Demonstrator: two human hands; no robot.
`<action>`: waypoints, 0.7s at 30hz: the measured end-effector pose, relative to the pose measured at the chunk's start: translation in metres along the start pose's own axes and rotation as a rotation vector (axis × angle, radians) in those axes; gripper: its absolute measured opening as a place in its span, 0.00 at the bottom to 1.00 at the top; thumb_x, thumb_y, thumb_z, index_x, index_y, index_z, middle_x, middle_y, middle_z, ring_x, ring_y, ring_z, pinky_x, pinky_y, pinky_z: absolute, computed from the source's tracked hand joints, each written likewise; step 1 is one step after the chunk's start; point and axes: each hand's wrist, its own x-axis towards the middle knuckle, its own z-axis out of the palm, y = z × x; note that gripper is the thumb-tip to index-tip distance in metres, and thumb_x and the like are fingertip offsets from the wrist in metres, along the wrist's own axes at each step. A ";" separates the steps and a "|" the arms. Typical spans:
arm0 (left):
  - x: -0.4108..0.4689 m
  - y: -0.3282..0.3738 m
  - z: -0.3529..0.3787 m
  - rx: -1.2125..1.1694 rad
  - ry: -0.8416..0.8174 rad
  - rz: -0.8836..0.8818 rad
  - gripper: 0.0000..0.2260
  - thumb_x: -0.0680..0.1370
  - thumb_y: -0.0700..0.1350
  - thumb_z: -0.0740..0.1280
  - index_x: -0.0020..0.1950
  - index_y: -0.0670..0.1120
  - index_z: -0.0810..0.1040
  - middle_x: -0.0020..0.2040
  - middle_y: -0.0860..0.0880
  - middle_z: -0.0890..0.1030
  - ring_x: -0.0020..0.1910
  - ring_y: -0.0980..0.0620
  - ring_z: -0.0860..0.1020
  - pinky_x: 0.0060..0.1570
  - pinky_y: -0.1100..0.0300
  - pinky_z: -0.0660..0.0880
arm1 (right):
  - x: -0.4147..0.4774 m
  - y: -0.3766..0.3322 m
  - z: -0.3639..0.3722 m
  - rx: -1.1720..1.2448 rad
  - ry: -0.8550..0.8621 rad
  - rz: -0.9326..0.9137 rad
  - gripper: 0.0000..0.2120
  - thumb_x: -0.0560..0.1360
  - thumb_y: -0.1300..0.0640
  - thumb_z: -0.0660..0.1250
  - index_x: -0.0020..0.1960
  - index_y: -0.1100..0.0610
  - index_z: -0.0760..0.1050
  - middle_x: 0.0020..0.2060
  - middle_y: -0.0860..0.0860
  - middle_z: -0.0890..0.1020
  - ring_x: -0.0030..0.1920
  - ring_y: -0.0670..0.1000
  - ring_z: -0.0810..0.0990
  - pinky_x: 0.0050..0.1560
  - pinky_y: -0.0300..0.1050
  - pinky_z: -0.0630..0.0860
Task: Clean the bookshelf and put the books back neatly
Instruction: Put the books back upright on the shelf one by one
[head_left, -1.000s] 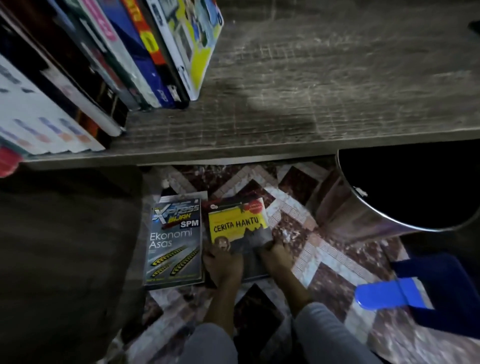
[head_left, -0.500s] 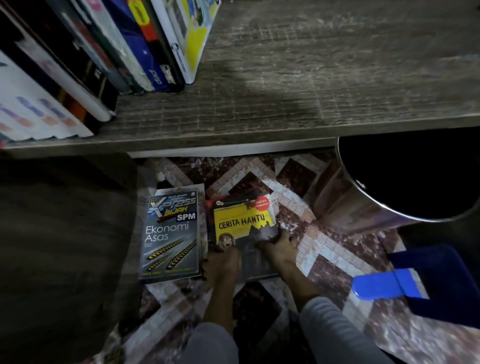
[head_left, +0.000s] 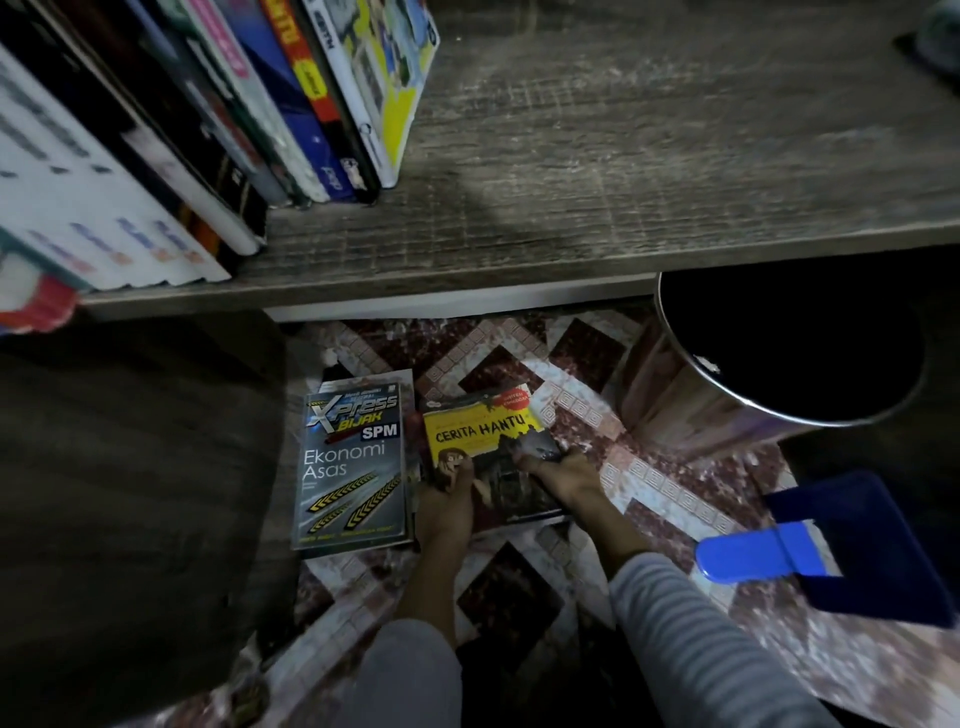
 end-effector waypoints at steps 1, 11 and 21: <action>-0.002 0.004 -0.004 0.011 -0.004 0.022 0.36 0.72 0.63 0.66 0.70 0.39 0.66 0.63 0.37 0.76 0.60 0.38 0.75 0.59 0.45 0.73 | -0.006 -0.003 -0.003 0.034 -0.007 0.001 0.36 0.65 0.37 0.73 0.62 0.61 0.72 0.57 0.57 0.79 0.54 0.56 0.78 0.50 0.45 0.74; -0.068 0.040 -0.040 -0.071 -0.017 0.040 0.20 0.76 0.55 0.67 0.52 0.38 0.72 0.51 0.42 0.78 0.53 0.40 0.78 0.53 0.50 0.75 | -0.088 -0.030 -0.039 -0.061 -0.039 -0.188 0.25 0.65 0.38 0.72 0.52 0.57 0.80 0.47 0.52 0.82 0.50 0.54 0.80 0.51 0.44 0.75; -0.188 0.053 -0.079 -0.145 -0.091 0.174 0.15 0.78 0.53 0.65 0.39 0.43 0.72 0.42 0.45 0.79 0.43 0.46 0.78 0.47 0.57 0.72 | -0.229 -0.034 -0.098 -0.205 0.128 -0.334 0.26 0.71 0.41 0.68 0.62 0.57 0.76 0.62 0.58 0.76 0.62 0.58 0.75 0.58 0.45 0.71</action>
